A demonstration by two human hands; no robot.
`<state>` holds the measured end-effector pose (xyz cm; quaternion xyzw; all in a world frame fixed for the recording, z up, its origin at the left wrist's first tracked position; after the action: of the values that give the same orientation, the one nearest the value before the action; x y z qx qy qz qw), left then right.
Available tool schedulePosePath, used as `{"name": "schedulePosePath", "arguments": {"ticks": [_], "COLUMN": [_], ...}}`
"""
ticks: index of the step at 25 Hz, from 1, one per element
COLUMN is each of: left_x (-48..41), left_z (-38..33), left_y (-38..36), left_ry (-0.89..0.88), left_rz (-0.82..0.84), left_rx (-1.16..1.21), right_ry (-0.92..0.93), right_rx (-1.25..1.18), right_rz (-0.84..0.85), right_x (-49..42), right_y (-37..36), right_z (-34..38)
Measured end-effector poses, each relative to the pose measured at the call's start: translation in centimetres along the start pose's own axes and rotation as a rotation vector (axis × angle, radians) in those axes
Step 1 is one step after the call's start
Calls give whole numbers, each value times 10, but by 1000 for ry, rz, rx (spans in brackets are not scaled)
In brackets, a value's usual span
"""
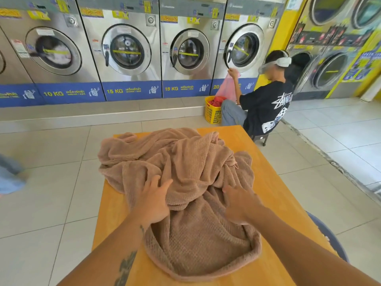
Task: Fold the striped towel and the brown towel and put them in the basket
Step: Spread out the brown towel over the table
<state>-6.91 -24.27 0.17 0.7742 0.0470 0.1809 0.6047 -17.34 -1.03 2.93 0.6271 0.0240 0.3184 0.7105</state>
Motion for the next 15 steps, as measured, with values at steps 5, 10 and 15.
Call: {"name": "schedulePosePath", "arguments": {"ticks": [5, 10, 15], "left_x": [-23, -3, 47], "left_z": [16, 30, 50], "left_y": [-23, -34, -47], "left_ry": [29, 345, 760], "left_rz": [134, 101, 235], "left_rx": [-329, -225, -37], "right_ry": [130, 284, 318], "right_rx": [-113, 2, 168], "right_rz": [4, -25, 94], "right_x": [-47, -90, -124], "right_y": [12, 0, -15], "right_z": [1, 10, 2]}}
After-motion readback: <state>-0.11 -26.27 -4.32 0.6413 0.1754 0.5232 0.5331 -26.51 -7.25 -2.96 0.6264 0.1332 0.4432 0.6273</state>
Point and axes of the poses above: each hand's wrist, its own x-axis away from the middle knuckle, its own y-axis out of the back of the hand, z = x × y, the point moved 5 cm from there along -x, towards the middle knuckle, and after that the axes turned 10 degrees about -x, right-handed, at the moved point
